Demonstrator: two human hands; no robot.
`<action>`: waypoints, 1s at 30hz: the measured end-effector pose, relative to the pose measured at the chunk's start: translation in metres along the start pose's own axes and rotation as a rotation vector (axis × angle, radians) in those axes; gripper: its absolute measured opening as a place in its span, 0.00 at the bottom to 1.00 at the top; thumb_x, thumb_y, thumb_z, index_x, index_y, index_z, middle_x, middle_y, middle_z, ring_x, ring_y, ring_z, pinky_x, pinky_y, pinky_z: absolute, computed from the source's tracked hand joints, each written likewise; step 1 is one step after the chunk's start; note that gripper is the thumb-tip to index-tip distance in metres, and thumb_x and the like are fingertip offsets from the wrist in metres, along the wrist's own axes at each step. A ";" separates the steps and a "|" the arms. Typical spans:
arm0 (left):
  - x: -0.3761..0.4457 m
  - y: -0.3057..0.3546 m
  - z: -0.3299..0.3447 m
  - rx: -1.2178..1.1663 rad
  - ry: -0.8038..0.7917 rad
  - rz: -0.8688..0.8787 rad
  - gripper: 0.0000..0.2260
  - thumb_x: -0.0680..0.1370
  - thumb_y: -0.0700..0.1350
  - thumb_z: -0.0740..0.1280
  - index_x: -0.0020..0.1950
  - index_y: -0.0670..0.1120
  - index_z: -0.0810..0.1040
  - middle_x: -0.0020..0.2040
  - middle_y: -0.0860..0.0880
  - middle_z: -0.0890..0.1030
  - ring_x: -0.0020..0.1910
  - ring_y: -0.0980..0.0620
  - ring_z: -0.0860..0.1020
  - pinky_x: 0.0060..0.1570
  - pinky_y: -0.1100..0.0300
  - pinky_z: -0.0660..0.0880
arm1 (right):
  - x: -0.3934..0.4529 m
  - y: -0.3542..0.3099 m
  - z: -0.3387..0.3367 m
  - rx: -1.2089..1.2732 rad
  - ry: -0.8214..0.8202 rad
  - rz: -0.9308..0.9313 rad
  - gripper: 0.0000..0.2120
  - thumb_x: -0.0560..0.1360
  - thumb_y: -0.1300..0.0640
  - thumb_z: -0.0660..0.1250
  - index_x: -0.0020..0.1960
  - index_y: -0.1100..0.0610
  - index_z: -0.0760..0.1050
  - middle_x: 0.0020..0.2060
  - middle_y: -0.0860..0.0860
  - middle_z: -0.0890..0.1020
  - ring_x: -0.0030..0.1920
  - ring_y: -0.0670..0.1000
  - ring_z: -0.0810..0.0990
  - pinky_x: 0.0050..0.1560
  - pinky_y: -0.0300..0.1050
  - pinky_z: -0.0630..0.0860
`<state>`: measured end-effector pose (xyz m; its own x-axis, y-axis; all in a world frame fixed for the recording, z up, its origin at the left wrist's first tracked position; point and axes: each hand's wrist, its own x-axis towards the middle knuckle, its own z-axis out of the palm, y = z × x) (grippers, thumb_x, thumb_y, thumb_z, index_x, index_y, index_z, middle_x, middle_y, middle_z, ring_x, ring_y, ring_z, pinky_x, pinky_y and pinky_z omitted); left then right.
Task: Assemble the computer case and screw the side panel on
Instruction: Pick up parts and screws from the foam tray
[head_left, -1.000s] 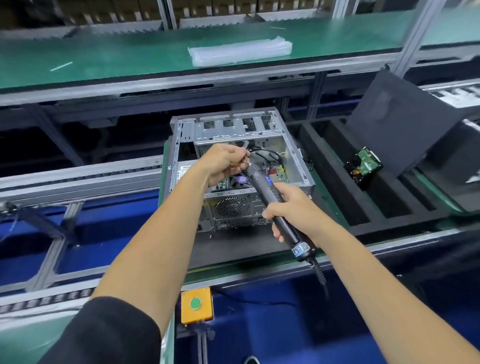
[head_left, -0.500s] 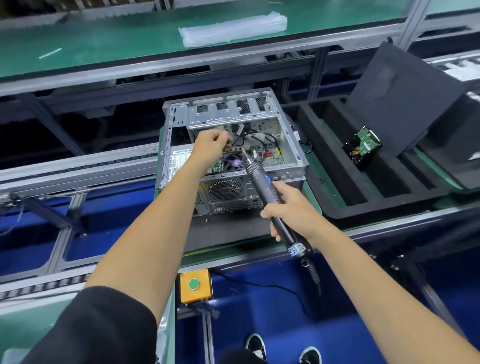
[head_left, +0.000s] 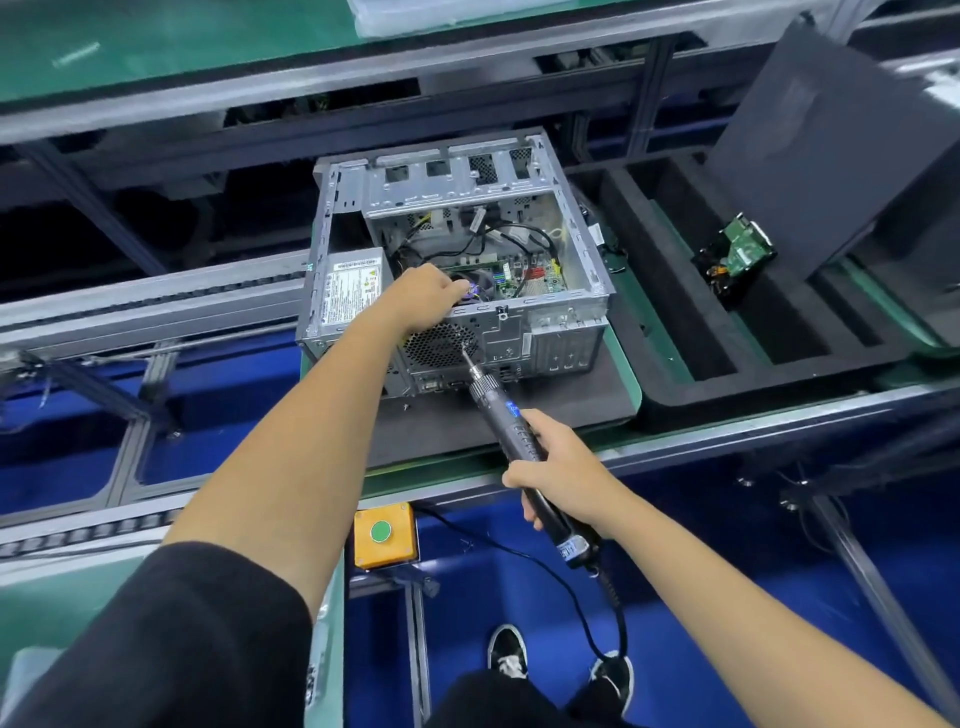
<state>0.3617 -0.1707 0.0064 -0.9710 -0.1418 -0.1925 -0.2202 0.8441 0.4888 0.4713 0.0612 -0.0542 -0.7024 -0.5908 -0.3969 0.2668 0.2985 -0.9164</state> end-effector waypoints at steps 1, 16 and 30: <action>0.000 0.000 0.000 -0.003 -0.003 -0.004 0.24 0.81 0.53 0.58 0.27 0.46 0.59 0.23 0.50 0.61 0.22 0.52 0.59 0.27 0.59 0.58 | 0.000 0.001 0.000 0.007 0.001 -0.002 0.21 0.69 0.61 0.67 0.61 0.48 0.70 0.42 0.58 0.74 0.27 0.56 0.77 0.28 0.47 0.76; -0.027 0.003 -0.020 -0.520 0.166 0.122 0.16 0.78 0.53 0.64 0.37 0.44 0.80 0.25 0.50 0.76 0.23 0.55 0.71 0.27 0.64 0.68 | 0.000 -0.036 -0.012 0.008 0.013 -0.121 0.23 0.68 0.60 0.69 0.62 0.50 0.71 0.41 0.56 0.74 0.26 0.57 0.76 0.28 0.48 0.76; -0.033 -0.017 -0.026 -0.910 -0.152 0.111 0.08 0.80 0.37 0.62 0.43 0.40 0.79 0.30 0.50 0.79 0.25 0.59 0.75 0.23 0.70 0.70 | 0.010 -0.056 -0.004 0.036 -0.015 -0.161 0.21 0.68 0.61 0.69 0.57 0.43 0.72 0.42 0.57 0.76 0.26 0.56 0.76 0.28 0.47 0.77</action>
<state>0.3946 -0.1935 0.0268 -0.9824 0.0389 -0.1825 -0.1774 0.1094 0.9780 0.4468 0.0417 -0.0071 -0.7280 -0.6400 -0.2457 0.1757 0.1723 -0.9693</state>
